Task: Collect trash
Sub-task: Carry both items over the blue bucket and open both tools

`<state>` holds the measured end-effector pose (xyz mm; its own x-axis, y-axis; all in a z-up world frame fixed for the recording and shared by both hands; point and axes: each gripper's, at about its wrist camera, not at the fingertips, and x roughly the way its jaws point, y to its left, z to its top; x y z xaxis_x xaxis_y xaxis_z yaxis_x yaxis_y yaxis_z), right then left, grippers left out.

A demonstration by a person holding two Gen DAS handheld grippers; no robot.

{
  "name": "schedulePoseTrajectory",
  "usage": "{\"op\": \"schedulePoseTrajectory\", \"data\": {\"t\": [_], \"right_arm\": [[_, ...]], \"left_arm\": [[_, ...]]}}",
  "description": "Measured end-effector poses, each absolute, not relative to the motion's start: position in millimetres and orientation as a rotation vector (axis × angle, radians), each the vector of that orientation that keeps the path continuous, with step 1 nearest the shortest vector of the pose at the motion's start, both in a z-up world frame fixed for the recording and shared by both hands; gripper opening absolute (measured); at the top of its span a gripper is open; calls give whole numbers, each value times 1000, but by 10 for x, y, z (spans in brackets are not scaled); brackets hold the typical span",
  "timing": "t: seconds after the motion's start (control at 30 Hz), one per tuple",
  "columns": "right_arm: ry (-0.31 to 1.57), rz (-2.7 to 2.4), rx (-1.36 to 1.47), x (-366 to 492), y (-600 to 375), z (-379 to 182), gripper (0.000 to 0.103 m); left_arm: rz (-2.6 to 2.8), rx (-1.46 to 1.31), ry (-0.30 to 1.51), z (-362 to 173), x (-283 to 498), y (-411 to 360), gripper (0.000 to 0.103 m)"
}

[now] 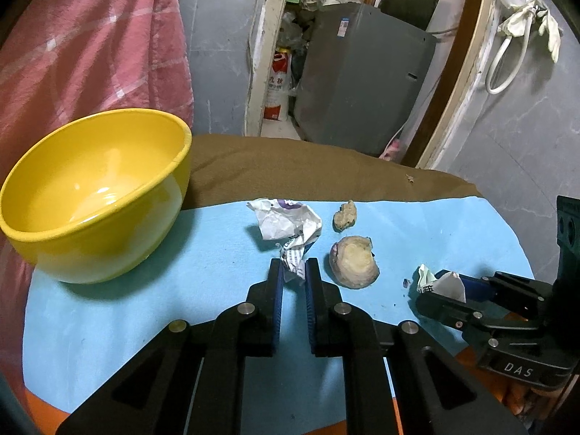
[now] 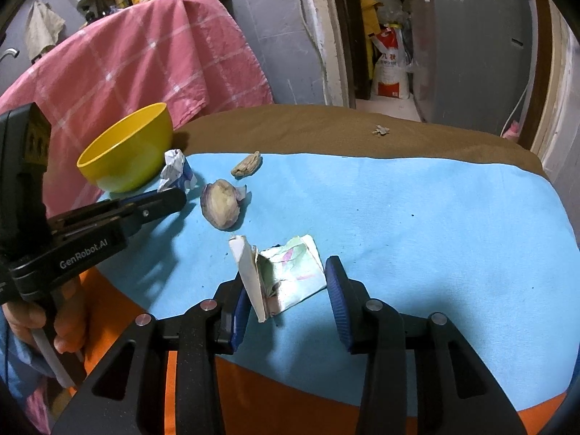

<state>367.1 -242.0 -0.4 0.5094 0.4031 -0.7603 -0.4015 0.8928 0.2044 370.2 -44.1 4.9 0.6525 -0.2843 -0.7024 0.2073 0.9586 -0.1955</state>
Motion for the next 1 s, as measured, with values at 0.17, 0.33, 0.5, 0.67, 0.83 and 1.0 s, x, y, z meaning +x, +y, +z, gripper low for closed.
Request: {"op": "schedulePoseTrajectory", "data": {"t": [0.17, 0.33, 0.5, 0.67, 0.83, 1.0], "right_arm": [[908, 491, 26, 3660, -2464, -4, 36], [888, 485, 94, 3649, -2571, 14, 36], [832, 465, 99, 3552, -2574, 81, 36], [710, 429, 99, 3359, -2623, 205, 36], [592, 412, 115, 3173, -2764, 331, 36], [455, 344, 104, 2929, -2988, 501, 36]], "left_arm": [[-272, -76, 795, 62, 3643, -471, 9], [-268, -64, 785, 62, 3623, -465, 9], [-271, -33, 755, 79, 3554, -499, 9], [-252, -31, 670, 169, 3372, -498, 9], [-271, -86, 590, 284, 3099, -563, 9], [-314, -93, 464, 492, 2832, -865, 9]]}}
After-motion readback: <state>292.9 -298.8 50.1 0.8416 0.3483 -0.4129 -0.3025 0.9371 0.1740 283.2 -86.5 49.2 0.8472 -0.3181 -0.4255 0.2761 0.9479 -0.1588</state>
